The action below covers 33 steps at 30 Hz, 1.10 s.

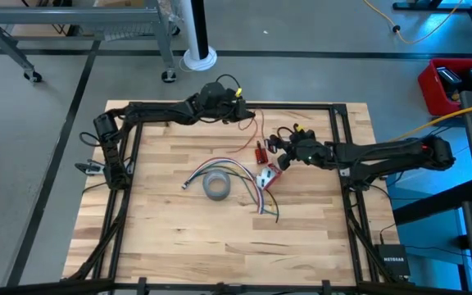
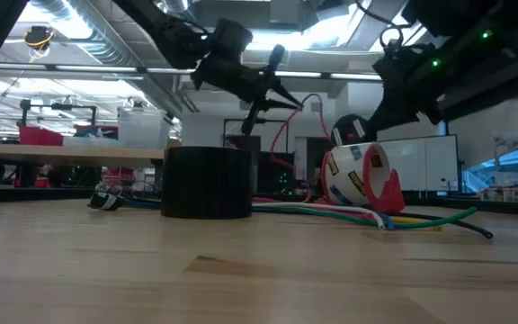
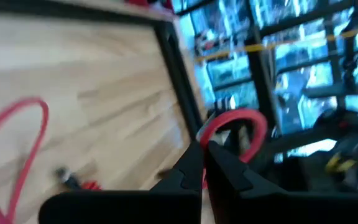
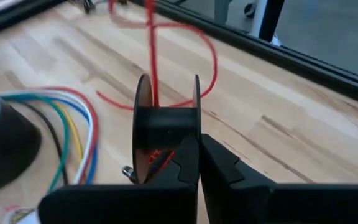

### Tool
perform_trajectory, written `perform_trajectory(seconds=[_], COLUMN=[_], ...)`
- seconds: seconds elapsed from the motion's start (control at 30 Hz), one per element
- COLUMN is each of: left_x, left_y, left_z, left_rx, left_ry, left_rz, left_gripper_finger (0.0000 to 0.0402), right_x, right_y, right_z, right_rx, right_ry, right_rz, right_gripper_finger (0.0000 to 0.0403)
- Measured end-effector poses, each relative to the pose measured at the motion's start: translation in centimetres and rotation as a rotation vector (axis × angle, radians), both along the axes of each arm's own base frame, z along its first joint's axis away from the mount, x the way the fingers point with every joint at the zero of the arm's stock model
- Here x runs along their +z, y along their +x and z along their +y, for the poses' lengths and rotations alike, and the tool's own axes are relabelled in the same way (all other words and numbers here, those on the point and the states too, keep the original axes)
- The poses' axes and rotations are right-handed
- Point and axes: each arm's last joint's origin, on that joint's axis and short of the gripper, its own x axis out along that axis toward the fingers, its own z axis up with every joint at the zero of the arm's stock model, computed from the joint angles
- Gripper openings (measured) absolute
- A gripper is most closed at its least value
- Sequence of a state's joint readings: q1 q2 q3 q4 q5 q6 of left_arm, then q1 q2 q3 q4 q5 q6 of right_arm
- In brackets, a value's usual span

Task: Coil cords
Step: Coil the red wire on the black spool

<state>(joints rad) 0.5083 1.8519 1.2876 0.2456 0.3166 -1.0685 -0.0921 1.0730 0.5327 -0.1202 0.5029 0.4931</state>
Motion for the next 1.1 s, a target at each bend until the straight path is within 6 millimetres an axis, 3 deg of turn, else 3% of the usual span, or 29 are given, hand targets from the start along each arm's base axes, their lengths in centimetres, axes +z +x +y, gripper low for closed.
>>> perform_trajectory(seconds=[0.27, 0.6, 0.9, 1.1], left_x=[1.9, 1.9, 1.9, 1.9], left_y=[1.0, 2.9, 2.9, 3.4], left_z=[-0.6, -4.9, -5.1, -6.5], left_rx=[0.025, -0.117, -0.127, -0.165], left_ry=[0.071, 0.094, 0.105, 0.118], left_rz=[-0.033, -0.035, -0.035, -0.035], left_gripper_finger=[0.0001, 0.0001, 0.0001, 0.0001], right_x=[-1.5, -0.8, -0.9, -0.2], right_y=[1.0, 1.3, 1.0, 1.3], right_z=[0.0, -1.6, -2.7, -3.2], right_rx=[0.006, -0.123, -0.192, -0.196], right_ry=[0.024, 0.098, 0.165, 0.188], right_rz=[0.056, -0.115, -0.161, -0.259], right_gripper_finger=[0.0005, 0.0005, 0.0005, 0.0005])
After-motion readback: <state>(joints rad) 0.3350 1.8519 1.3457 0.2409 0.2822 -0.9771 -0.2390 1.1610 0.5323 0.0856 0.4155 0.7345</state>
